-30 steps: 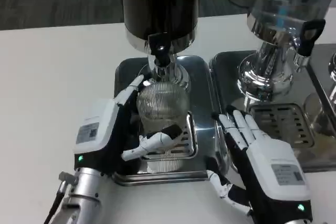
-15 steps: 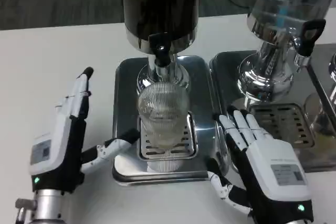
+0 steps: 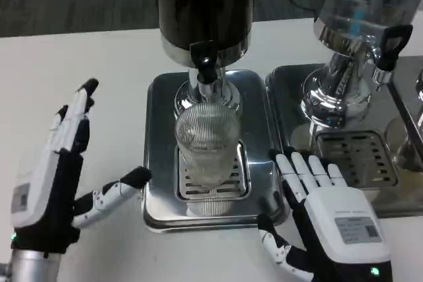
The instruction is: Grasp the cup under the faucet to collect the drink, then remove the cup.
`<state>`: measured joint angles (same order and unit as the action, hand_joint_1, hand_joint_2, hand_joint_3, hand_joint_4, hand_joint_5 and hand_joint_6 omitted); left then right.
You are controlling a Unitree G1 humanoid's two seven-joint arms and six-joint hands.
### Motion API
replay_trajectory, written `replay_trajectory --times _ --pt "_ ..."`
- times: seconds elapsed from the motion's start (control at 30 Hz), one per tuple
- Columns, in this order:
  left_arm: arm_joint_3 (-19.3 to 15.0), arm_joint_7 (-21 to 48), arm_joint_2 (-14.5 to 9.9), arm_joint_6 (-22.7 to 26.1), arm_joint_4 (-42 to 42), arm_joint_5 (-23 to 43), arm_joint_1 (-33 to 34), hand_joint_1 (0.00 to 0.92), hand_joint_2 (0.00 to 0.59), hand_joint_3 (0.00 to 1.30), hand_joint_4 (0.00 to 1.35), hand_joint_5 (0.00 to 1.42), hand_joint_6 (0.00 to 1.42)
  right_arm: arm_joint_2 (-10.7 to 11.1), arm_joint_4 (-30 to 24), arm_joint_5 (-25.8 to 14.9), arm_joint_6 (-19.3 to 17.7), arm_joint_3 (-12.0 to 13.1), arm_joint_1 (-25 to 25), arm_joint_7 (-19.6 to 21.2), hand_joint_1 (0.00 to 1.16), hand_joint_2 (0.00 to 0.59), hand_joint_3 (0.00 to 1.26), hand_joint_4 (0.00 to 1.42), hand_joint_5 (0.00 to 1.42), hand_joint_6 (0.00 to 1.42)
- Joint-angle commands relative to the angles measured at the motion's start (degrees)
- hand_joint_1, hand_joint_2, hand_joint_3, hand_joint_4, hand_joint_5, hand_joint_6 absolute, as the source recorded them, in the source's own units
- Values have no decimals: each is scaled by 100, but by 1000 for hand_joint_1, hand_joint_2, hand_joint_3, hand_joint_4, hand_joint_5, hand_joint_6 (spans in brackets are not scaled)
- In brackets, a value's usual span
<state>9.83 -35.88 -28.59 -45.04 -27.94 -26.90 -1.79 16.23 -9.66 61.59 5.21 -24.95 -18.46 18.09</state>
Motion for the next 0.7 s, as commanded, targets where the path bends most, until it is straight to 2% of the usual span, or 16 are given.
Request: replay_trajectory --times 0.03,0.13,0.27,0.47,0.7 --pt "-12 1800 -240 -554 256 1664 219 0 84 0 0 0 0 -16 37 -123 -60 46 83 76 384 428 24 0 0 0" --pt "61 3473 -329 -413 534 3243 333 0 84 0 0 0 0 -37 70 -178 -48 77 133 80 381 428 24 0 0 0" --pt "-93 4865 -264 -98 918 4321 484 0 82 0 0 0 0 -53 134 -229 -65 61 175 87 384 423 25 0 0 0" --pt "-304 5908 -55 265 1318 4636 698 0 79 0 0 0 0 -71 160 -336 -41 82 151 114 386 420 25 0 0 0" --pt "-532 6422 344 618 1167 4539 978 0 77 0 0 0 2 -103 200 -346 -25 91 195 125 388 419 25 0 0 0"
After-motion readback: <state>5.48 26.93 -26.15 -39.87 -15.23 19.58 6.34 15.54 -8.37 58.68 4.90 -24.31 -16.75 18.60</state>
